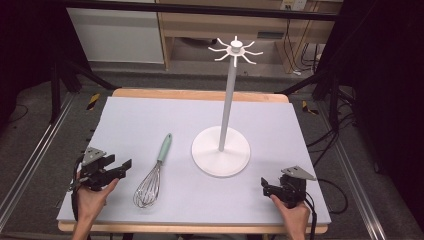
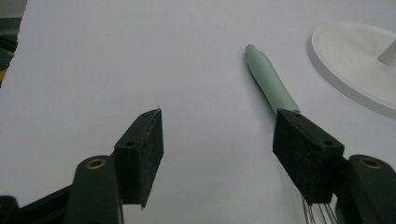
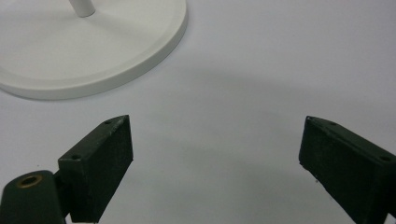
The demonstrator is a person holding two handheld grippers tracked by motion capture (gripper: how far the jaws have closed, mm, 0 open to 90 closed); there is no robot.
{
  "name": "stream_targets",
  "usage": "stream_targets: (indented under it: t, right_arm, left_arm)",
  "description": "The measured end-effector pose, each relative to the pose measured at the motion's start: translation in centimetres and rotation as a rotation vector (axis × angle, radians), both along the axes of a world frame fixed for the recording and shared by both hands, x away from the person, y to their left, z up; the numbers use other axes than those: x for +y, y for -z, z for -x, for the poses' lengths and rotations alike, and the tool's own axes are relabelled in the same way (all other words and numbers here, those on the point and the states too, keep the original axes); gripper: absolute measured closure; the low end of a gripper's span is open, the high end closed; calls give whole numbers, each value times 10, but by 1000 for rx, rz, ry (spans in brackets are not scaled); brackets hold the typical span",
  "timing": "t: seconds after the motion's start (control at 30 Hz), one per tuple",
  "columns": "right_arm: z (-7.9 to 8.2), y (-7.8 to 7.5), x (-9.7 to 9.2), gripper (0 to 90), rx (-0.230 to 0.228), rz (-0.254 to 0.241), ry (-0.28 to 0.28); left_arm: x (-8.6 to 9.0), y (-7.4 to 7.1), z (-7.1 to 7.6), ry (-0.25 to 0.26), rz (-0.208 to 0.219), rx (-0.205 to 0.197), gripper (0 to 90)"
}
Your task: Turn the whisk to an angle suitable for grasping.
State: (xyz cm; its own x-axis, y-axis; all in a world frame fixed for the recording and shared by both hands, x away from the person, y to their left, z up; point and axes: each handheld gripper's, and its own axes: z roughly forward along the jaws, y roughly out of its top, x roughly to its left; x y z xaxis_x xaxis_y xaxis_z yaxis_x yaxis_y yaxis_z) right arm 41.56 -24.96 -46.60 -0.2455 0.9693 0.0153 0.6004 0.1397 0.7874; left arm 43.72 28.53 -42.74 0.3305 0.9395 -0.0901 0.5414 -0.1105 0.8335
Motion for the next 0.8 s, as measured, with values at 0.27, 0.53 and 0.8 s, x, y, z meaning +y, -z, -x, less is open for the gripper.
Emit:
stream_targets:
  t: [0.27,0.53,0.8]
  right_arm:
    - [0,-1,1,103,0,-2,1]
    - [0,-1,1,103,3,-1,1]
    - [0,0,2,103,6,6,-6]
  left_arm:
    - [-8,-3,-1,21,-5,13,351]
    - [-15,-8,-3,33,-6,21,362]
    - [-26,-16,-5,64,-17,19,373]
